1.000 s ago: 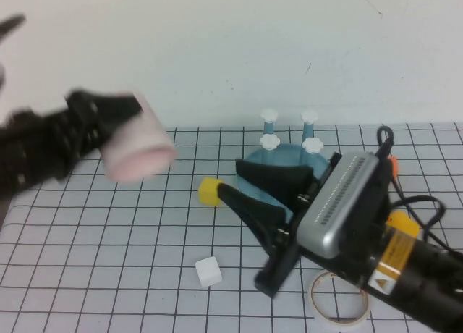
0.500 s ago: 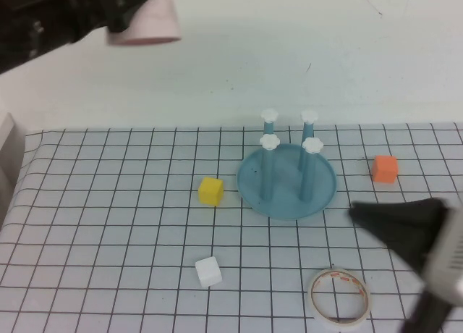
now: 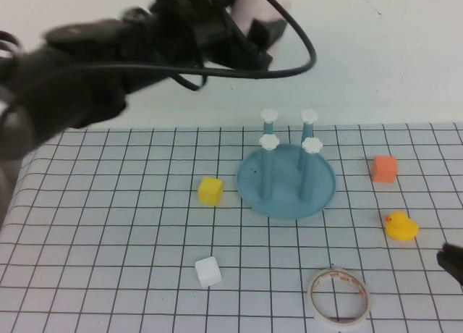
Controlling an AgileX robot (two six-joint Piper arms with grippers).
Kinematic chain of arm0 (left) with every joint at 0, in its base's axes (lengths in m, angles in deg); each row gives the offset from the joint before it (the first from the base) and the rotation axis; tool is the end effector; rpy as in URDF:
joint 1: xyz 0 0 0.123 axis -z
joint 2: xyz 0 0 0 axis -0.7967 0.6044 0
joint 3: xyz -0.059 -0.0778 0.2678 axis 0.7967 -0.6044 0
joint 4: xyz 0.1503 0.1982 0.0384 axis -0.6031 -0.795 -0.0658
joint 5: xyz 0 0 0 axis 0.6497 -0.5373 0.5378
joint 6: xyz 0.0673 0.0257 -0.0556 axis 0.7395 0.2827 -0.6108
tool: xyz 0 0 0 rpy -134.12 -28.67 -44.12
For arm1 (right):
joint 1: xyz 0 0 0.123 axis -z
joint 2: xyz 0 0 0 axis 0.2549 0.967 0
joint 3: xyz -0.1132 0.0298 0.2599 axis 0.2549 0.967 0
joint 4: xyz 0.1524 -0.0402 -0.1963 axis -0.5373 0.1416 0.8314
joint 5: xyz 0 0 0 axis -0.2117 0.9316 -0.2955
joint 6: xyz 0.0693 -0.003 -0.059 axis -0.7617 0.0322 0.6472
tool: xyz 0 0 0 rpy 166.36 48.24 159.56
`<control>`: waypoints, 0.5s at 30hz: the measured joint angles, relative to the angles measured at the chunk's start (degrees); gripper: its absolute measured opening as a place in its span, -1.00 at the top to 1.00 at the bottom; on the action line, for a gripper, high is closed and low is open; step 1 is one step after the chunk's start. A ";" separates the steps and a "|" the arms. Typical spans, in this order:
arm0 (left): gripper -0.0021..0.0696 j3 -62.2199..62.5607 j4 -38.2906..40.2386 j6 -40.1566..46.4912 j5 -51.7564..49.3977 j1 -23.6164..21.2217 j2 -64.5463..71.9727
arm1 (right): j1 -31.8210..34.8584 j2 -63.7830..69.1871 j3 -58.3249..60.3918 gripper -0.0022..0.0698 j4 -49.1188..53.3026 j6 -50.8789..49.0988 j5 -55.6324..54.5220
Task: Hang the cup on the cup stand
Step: Place the cup on the cup holder
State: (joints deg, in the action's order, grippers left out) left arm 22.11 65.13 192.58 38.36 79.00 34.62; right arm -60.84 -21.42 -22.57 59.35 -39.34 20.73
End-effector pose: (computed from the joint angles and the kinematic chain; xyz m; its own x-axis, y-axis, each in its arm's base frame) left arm 0.3603 -0.1990 0.3716 0.0017 0.1907 -0.9817 0.6323 0.7603 0.1488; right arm 0.0969 0.0938 0.2713 0.0657 -0.3633 -0.9293 -0.6976 0.6492 -0.3031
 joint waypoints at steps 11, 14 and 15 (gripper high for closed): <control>-0.63 11.99 0.22 -1.47 0.93 0.36 16.87 | 0.00 -0.23 8.82 0.94 0.13 -0.13 9.14; -0.63 16.31 0.22 -1.70 -0.07 0.48 20.79 | 0.00 -0.23 8.92 0.94 0.13 -0.13 12.18; -0.63 17.98 0.22 -1.39 -0.23 0.61 22.39 | 0.00 -0.23 8.92 0.94 0.13 -0.13 13.14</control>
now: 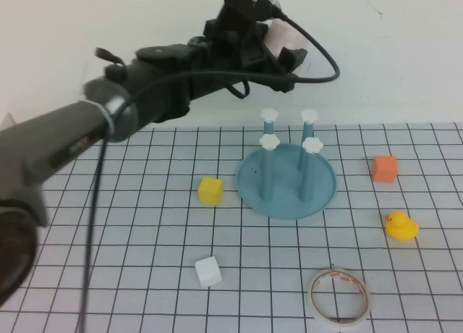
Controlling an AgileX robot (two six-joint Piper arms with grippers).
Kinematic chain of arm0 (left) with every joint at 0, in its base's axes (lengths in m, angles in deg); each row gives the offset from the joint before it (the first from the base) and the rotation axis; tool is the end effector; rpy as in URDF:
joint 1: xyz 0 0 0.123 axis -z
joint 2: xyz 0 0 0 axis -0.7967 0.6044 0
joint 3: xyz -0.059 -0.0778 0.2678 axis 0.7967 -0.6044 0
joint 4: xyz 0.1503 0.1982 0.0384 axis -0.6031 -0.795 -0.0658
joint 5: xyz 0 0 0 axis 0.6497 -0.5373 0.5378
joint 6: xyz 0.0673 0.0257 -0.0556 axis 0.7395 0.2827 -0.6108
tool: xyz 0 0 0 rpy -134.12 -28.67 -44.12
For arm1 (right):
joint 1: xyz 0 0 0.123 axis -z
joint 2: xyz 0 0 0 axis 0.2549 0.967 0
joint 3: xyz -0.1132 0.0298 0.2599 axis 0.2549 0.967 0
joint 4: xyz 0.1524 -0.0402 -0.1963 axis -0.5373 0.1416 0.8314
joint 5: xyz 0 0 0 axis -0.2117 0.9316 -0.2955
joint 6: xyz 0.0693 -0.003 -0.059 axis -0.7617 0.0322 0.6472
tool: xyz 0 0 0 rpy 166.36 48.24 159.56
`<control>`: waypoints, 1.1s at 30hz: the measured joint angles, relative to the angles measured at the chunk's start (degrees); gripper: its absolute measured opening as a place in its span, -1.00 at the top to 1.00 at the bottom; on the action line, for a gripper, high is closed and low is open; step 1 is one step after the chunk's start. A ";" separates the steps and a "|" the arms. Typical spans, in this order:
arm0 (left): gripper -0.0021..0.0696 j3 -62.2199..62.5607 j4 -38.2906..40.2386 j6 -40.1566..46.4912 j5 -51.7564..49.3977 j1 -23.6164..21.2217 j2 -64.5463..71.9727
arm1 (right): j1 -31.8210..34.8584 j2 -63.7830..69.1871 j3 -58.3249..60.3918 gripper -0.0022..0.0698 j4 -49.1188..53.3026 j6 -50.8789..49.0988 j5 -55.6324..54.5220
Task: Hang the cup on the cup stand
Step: Place the cup on the cup holder
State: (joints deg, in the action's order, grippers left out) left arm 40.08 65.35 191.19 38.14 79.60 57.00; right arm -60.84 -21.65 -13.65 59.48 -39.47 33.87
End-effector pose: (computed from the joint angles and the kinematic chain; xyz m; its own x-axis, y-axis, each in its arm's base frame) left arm 0.4442 -0.2465 0.2976 -0.0802 0.2023 -0.9760 0.6504 0.7526 0.1026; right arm 0.1010 0.0684 0.2217 -0.0772 -0.4970 -0.8643 -0.5622 0.7376 -0.3739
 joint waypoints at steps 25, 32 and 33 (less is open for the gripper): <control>-0.62 6.46 0.22 6.03 3.87 -0.78 13.47 | 0.00 0.00 0.00 0.94 -0.53 -0.02 9.23; -0.62 6.46 0.22 6.26 3.87 -0.78 13.59 | 0.00 0.00 0.00 0.94 -0.53 -0.02 9.23; -0.62 6.46 0.22 6.53 3.87 -0.78 13.59 | 0.00 0.00 0.00 0.94 -0.53 -0.02 9.23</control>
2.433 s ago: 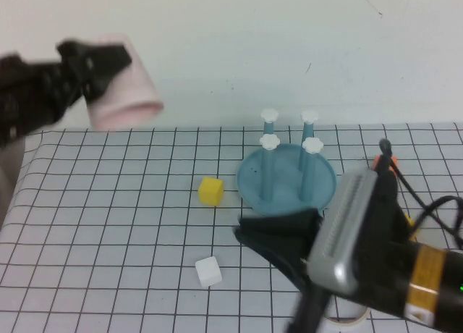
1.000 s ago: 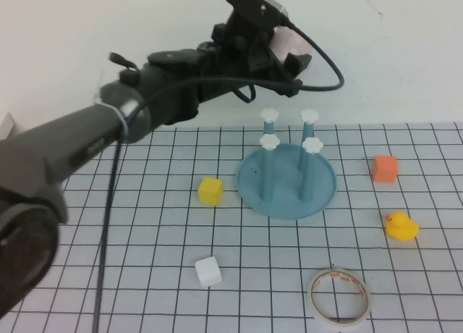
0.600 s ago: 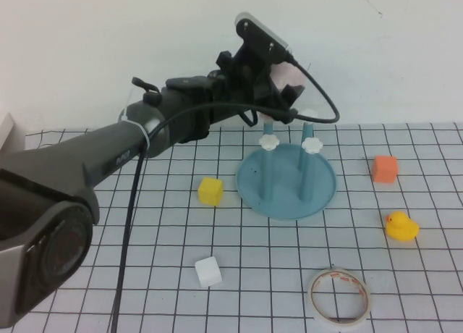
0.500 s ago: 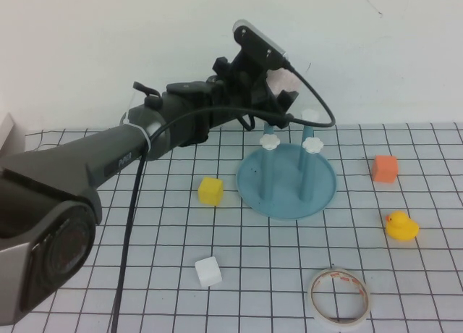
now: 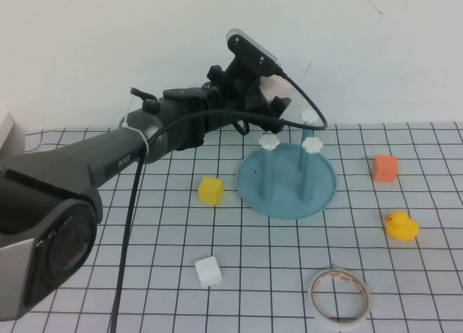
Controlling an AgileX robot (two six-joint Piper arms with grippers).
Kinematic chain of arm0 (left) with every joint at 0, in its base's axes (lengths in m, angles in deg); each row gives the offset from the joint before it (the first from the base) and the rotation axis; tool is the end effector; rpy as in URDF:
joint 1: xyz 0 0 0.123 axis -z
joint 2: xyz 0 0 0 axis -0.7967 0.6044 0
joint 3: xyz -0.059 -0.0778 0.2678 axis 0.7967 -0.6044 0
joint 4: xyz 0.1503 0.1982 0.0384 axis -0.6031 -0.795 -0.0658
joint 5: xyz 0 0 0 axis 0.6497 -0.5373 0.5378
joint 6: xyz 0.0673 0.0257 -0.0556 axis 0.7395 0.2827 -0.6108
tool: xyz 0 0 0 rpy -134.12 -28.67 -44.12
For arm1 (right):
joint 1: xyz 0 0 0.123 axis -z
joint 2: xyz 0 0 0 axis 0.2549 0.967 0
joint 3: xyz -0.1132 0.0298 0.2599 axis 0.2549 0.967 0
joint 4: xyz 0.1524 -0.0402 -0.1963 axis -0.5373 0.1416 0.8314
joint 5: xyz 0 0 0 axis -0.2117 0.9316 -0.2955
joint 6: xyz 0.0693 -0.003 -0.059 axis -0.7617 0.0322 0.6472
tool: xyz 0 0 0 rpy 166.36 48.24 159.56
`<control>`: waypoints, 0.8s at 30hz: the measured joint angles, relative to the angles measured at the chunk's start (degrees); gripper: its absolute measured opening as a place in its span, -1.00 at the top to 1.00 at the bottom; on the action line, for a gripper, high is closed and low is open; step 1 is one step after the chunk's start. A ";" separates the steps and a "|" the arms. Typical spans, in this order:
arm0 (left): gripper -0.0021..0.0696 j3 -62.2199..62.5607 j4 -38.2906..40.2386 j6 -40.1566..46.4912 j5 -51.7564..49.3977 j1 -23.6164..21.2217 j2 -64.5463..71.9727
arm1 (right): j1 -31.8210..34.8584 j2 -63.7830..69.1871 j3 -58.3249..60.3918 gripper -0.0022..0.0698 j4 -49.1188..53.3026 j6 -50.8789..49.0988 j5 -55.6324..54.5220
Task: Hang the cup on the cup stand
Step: Place the cup on the cup holder
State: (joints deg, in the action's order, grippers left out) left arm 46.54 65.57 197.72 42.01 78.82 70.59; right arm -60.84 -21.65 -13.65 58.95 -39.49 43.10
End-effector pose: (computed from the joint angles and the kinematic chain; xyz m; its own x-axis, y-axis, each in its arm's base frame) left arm 0.4864 -0.2528 0.2085 -0.1376 0.3503 -0.9265 0.6198 0.7600 0.1953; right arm 0.1075 0.0554 0.2235 -0.1223 -0.5082 -0.8525 -0.4286 0.8018 -0.4165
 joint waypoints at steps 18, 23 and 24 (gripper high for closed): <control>-0.61 0.00 0.00 0.16 0.92 0.25 0.00 | 0.00 0.00 0.00 0.94 0.00 0.00 0.22; -0.61 0.00 0.22 0.16 5.00 1.83 0.00 | 0.00 0.00 0.00 0.94 0.00 0.00 0.68; -0.61 0.00 0.22 0.16 5.60 2.05 0.00 | 0.00 0.00 0.00 0.94 0.00 0.00 0.93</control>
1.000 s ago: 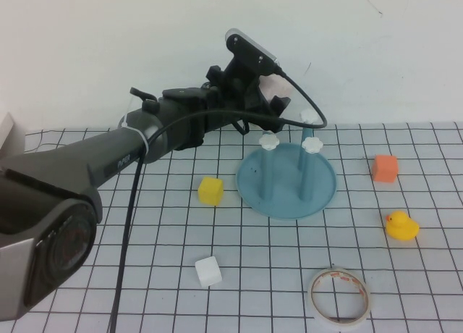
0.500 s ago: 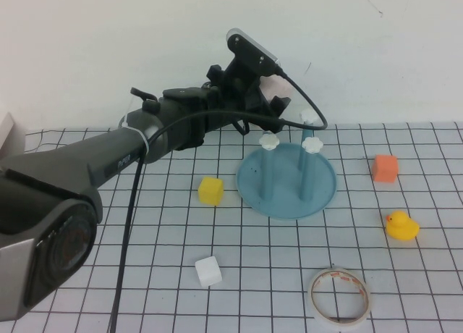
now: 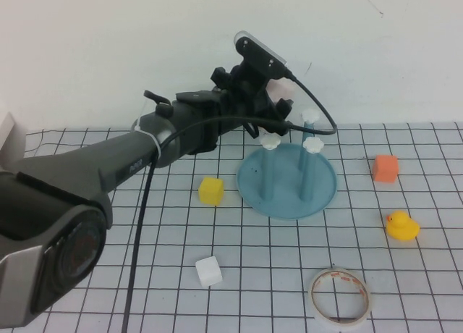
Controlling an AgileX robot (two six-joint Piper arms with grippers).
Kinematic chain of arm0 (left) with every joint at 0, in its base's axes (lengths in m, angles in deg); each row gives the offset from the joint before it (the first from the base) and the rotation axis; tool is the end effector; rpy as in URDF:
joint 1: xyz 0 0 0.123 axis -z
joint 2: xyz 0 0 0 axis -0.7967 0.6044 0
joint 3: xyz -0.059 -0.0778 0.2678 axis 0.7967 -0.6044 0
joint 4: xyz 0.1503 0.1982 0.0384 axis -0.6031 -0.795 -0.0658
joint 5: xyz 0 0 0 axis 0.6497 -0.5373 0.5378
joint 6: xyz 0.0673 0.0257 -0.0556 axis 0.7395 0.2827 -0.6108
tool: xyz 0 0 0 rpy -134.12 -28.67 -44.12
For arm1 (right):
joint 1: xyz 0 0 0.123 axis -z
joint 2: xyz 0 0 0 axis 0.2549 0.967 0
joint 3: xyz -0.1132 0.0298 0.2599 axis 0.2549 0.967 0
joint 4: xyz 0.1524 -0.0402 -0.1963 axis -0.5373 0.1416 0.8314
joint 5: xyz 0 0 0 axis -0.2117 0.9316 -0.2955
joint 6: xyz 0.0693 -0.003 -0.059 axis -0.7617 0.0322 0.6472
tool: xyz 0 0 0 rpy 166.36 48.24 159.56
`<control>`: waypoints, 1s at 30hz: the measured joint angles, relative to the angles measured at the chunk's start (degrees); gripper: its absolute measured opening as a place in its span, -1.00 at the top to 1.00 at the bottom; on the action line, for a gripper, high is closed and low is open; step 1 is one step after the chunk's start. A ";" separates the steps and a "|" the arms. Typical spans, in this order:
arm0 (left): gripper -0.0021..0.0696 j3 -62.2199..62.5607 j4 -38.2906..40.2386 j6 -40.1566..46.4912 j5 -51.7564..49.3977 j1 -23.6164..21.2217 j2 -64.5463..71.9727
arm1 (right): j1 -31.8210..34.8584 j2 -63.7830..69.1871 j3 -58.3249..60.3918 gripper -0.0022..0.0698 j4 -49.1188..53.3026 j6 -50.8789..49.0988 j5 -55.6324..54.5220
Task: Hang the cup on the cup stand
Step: Place the cup on the cup holder
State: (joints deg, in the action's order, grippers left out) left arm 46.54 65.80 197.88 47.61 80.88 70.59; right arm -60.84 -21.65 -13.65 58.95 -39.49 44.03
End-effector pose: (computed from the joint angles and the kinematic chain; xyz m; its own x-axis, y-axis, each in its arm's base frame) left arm 0.4815 -0.2626 0.2070 -0.1554 0.3745 -0.9141 0.5766 0.7857 0.2239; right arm 0.1081 0.0541 0.2238 -0.1262 -0.5096 -0.8511 -0.4146 0.8066 -0.4214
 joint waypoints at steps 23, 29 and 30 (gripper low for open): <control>-0.60 0.00 1.57 0.53 13.66 3.01 -0.10 | 0.00 0.00 0.00 0.94 0.83 0.00 1.07; -0.60 0.00 1.57 0.53 12.33 3.01 -0.10 | 0.00 0.00 0.00 0.94 1.04 0.00 1.07; -0.60 0.00 1.57 0.53 12.25 3.01 -0.10 | 0.00 0.00 0.00 0.94 1.16 0.00 1.07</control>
State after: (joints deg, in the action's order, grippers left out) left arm 46.54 67.37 198.41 59.85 83.89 70.49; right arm -60.84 -21.65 -13.65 60.11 -39.49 45.10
